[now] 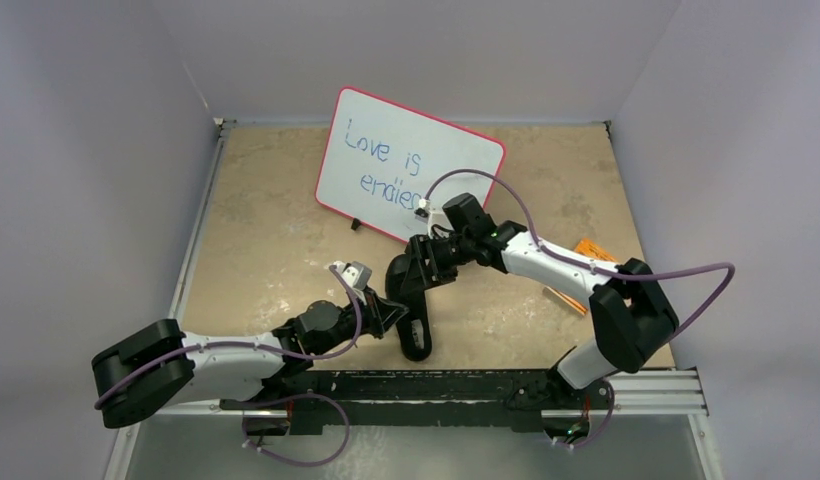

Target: Tie the shoes

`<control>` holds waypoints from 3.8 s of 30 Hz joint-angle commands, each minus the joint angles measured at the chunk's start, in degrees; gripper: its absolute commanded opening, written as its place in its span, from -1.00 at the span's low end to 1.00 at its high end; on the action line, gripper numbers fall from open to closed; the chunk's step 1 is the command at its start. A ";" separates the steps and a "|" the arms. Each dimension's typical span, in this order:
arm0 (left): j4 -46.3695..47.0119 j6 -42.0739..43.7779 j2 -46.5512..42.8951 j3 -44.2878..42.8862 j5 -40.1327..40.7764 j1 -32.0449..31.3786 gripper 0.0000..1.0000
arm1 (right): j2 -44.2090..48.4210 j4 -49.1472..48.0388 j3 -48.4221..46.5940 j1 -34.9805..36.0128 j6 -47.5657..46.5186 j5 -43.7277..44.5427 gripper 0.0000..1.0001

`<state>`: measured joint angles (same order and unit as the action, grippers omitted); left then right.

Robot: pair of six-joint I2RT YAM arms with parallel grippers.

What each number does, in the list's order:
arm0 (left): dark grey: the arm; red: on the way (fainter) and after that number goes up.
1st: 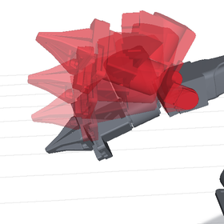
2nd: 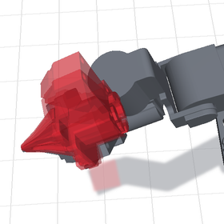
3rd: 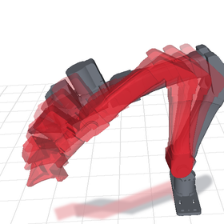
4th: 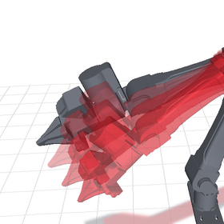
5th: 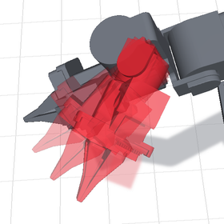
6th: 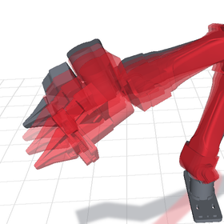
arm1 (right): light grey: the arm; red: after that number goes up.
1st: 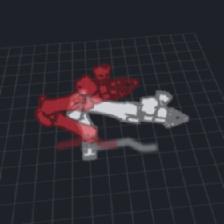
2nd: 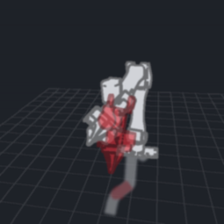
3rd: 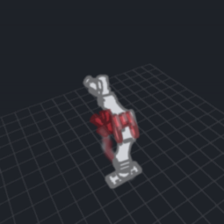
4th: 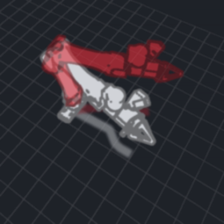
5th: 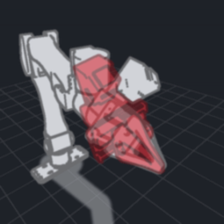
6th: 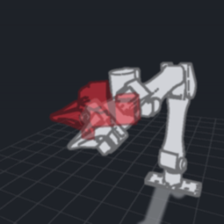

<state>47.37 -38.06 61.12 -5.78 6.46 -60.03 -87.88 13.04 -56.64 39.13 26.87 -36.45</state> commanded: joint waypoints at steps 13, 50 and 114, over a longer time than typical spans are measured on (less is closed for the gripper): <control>6.64 -1.04 0.78 -1.69 4.61 0.18 -1.00 | 2.64 -2.71 2.85 0.50 12.77 -1.06 -0.15; 10.49 -2.60 3.18 -1.23 4.82 0.12 -1.00 | 0.34 -9.68 5.65 1.19 16.11 -4.89 -1.00; -79.56 -18.24 9.89 -30.08 6.04 10.41 -0.76 | 0.27 -16.97 5.20 -0.26 16.53 -3.84 -1.00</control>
<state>-32.67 -56.51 71.24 -34.59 10.87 -49.32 -87.07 -2.48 -51.07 38.98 43.35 -39.16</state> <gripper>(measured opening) 0.200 0.004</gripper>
